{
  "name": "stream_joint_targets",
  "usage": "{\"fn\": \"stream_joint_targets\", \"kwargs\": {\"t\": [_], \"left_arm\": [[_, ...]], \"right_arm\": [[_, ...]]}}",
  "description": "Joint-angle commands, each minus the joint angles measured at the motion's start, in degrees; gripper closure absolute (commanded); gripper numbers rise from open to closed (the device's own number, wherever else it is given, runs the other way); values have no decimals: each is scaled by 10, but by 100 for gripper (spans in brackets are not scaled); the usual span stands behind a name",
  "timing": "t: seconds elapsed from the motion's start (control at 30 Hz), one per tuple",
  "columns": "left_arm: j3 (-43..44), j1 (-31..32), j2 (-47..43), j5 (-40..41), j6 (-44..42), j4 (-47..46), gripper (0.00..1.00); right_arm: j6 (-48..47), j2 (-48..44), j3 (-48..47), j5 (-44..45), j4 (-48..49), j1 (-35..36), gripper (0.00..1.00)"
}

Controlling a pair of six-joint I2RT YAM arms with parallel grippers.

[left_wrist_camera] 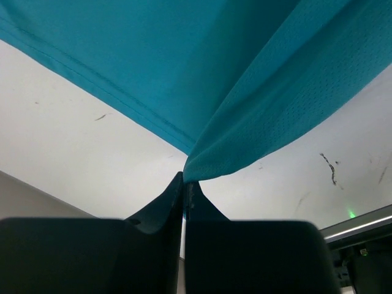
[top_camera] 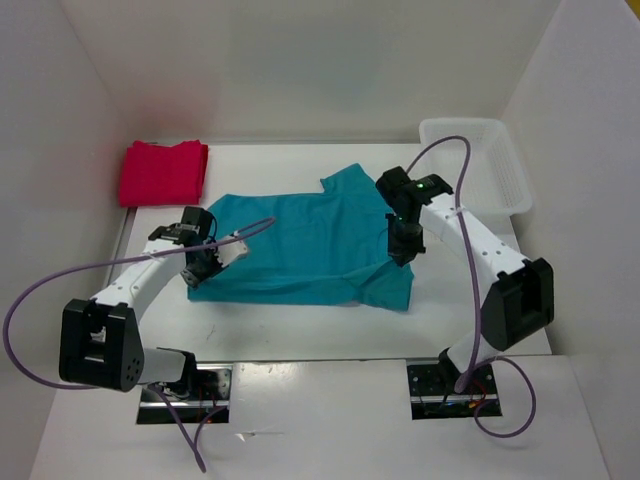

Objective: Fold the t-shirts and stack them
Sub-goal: Fold the flattened tshirt in 1/3 of the way

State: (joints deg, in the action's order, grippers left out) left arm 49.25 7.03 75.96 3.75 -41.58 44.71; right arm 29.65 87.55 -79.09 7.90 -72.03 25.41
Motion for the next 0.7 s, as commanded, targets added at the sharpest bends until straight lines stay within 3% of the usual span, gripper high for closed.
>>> {"fn": "stream_joint_targets", "kwargs": {"t": [0.0, 0.27, 0.47, 0.67], "left_arm": [[-8, 3, -15, -18, -5, 35, 99], [31, 3, 65, -23, 55, -15, 99], [51, -3, 120, -23, 98, -22, 98], [69, -25, 101, -28, 125, -22, 98]], "right_arm": [[-15, 28, 6, -17, 11, 18, 100], [-27, 133, -59, 123, 53, 18, 100], [-54, 179, -84, 129, 103, 18, 100], [-60, 185, -72, 154, 130, -4, 100]]}}
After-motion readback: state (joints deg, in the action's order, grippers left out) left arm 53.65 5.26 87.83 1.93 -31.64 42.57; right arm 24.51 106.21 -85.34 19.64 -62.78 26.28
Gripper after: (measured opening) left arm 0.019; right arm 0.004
